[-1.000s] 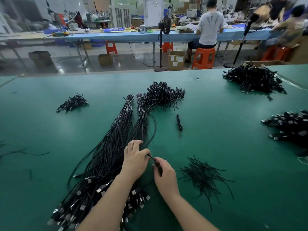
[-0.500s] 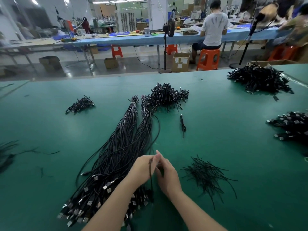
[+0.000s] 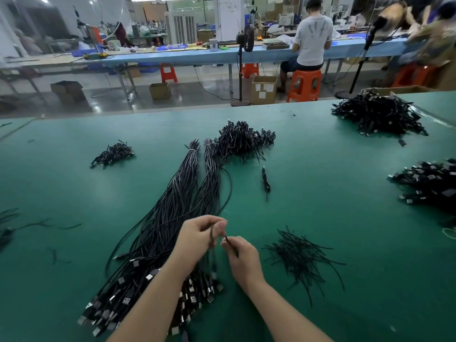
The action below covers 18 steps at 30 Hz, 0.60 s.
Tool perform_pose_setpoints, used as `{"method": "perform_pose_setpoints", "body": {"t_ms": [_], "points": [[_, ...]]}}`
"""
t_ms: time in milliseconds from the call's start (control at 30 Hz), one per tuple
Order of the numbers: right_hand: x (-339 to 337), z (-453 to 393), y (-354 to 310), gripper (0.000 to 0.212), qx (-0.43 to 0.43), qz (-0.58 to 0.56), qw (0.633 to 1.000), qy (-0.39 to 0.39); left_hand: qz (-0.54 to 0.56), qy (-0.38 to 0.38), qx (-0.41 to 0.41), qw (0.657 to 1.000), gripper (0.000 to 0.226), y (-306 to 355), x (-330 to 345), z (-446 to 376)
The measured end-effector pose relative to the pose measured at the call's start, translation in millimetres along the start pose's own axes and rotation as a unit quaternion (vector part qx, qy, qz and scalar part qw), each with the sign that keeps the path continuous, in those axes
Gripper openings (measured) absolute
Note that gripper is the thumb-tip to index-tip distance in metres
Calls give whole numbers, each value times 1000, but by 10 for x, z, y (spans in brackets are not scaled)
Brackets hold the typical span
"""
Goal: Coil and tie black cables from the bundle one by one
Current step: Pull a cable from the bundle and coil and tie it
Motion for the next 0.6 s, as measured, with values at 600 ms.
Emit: {"method": "perform_pose_setpoints", "body": {"t_ms": [600], "points": [[-44,33,-105,24,-49,73,996,10,187,105,19,976,36,41,-263,-210]]}}
Point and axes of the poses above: each hand's wrist, its own z-axis away from the middle knuckle, its own x-axis out of the palm, y = z × x, the point moved 3 cm from there along -z, towards the middle knuckle, and after that the axes turned 14 degrees about z, right-handed, at the moved point
